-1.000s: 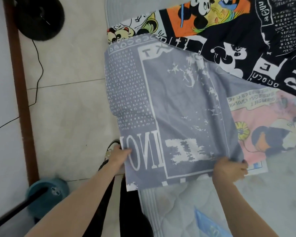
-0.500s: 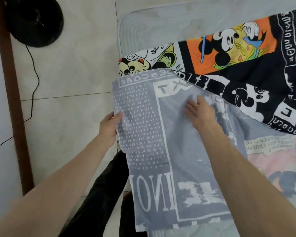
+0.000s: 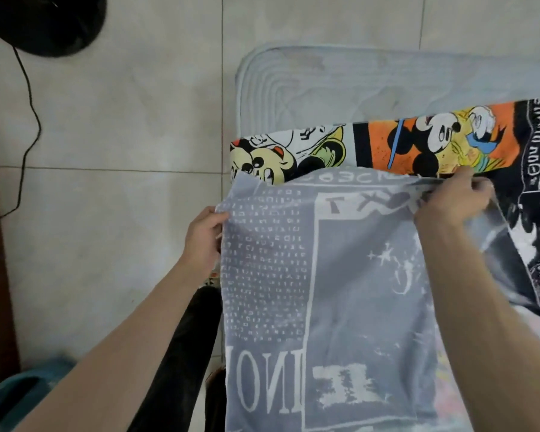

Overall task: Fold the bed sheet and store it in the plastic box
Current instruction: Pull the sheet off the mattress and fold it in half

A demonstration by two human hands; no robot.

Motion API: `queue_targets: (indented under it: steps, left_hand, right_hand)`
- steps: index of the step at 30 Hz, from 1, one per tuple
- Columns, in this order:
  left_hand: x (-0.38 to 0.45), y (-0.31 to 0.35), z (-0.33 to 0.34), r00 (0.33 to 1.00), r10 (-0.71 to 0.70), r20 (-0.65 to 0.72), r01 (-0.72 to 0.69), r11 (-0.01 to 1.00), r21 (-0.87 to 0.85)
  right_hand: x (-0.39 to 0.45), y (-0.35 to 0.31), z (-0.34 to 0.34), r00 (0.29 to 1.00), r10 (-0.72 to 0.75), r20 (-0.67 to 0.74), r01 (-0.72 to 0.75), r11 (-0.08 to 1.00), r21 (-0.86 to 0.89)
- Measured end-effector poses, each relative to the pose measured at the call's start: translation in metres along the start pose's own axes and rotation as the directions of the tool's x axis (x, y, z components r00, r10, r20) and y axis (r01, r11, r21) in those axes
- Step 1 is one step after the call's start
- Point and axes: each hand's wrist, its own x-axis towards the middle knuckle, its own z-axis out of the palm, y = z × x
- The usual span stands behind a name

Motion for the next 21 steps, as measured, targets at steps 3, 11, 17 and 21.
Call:
queue_targets:
  steps: [3, 11, 17, 21]
  left_hand:
    - [0.009, 0.004, 0.015, 0.995, 0.083, -0.051, -0.075, 0.987, 0.141]
    - [0.026, 0.04, 0.025, 0.988, 0.151, 0.045, -0.157, 0.95, 0.271]
    - [0.005, 0.032, 0.004, 0.953, 0.303, 0.025, -0.3, 0.951, -0.076]
    - [0.028, 0.04, 0.012, 0.928, 0.36, -0.094, -0.353, 0.932, 0.084]
  right_hand:
    - [0.006, 0.004, 0.024, 0.962, 0.172, 0.212, -0.102, 0.947, -0.305]
    - [0.003, 0.019, 0.046, 0.924, 0.3, 0.236, -0.251, 0.944, -0.216]
    - [-0.017, -0.017, 0.038, 0.968, -0.25, -0.022, 0.251, 0.965, 0.076]
    - [-0.018, -0.019, 0.07, 0.953, -0.262, 0.154, 0.279, 0.956, -0.095]
